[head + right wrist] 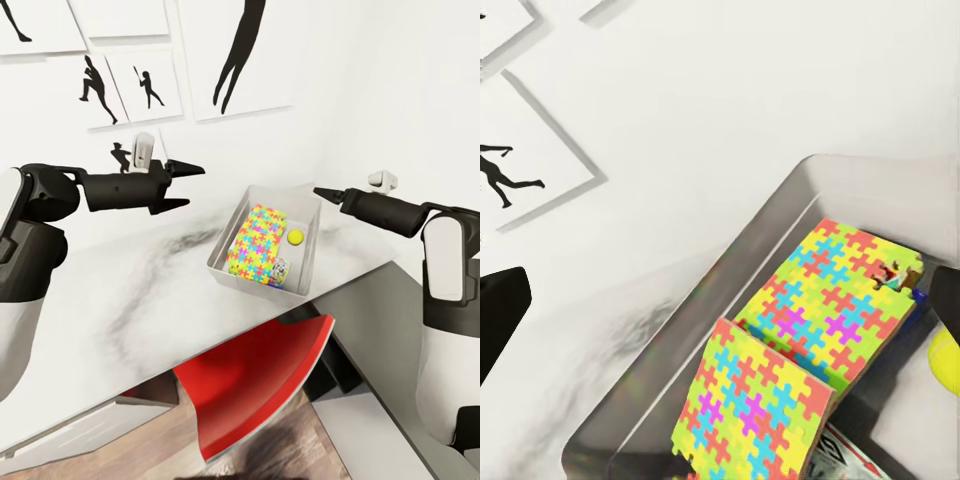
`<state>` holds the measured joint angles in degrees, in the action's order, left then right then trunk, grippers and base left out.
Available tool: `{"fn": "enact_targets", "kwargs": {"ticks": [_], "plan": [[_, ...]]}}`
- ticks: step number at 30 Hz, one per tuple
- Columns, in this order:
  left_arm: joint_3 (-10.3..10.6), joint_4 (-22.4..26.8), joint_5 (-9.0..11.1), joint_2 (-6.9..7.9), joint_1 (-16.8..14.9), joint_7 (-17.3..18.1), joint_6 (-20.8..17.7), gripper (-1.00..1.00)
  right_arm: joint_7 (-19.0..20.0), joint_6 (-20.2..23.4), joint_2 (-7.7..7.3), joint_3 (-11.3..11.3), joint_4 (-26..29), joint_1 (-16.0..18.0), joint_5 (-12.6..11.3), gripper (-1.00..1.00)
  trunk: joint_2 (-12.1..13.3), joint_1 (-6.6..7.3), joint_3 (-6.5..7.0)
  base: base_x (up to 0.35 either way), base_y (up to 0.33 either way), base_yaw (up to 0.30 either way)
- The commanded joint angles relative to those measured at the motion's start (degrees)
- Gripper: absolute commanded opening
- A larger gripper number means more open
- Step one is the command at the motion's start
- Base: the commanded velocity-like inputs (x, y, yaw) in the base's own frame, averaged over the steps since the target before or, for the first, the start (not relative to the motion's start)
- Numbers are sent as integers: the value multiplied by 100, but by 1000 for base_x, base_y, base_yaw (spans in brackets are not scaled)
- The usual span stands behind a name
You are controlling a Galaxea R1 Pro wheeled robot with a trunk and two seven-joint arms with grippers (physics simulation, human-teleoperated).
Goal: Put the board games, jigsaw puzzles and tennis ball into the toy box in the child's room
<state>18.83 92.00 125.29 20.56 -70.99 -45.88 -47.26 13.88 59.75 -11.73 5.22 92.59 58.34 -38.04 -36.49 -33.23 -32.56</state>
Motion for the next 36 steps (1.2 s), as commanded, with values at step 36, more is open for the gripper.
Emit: {"fn": "enact_targets", "kwargs": {"ticks": [36], "plan": [[53, 2, -26, -614, -75, -81, -11, 100, 70, 25, -1694, 715, 1, -1024, -1416, 100, -6, -2, 333, -91, 0, -17]]}}
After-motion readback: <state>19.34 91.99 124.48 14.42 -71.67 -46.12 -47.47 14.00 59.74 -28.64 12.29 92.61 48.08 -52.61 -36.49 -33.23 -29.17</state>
